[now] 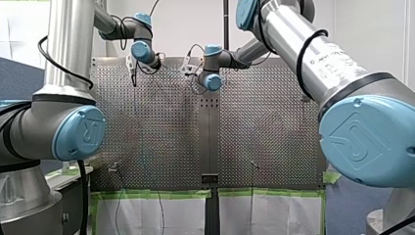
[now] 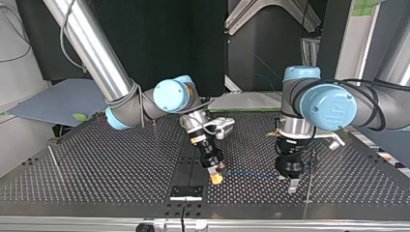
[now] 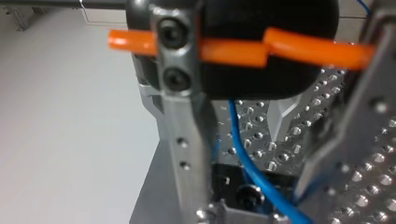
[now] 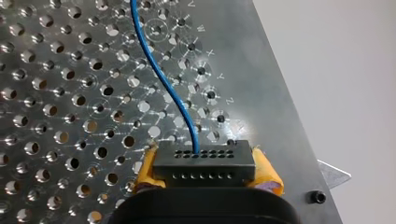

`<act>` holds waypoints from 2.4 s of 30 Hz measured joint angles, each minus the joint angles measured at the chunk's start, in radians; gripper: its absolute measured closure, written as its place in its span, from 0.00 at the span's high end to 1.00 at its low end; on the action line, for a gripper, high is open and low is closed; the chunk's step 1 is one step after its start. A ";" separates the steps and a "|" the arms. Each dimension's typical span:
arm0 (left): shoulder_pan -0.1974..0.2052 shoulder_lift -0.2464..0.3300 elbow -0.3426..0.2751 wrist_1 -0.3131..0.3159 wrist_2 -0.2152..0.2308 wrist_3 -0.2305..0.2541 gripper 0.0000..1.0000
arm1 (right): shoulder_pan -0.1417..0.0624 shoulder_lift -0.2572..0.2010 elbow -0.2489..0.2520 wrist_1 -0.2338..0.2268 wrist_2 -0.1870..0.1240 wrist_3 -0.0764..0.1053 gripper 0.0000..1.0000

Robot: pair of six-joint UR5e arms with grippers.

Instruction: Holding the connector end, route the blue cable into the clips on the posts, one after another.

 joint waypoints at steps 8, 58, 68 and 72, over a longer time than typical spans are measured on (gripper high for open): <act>0.004 0.000 -0.001 -0.004 -0.013 0.001 0.99 | 0.000 0.000 0.000 0.012 0.000 -0.005 0.00; -0.117 -0.098 -0.001 -0.112 -0.099 0.080 0.00 | -0.034 0.000 0.116 0.026 0.007 -0.030 0.00; -0.187 -0.145 -0.003 -0.130 -0.159 0.095 0.00 | -0.049 0.000 0.214 0.020 0.045 -0.086 0.00; -0.198 -0.163 -0.008 -0.131 -0.162 0.099 0.00 | -0.053 0.000 0.252 0.016 0.056 -0.108 0.00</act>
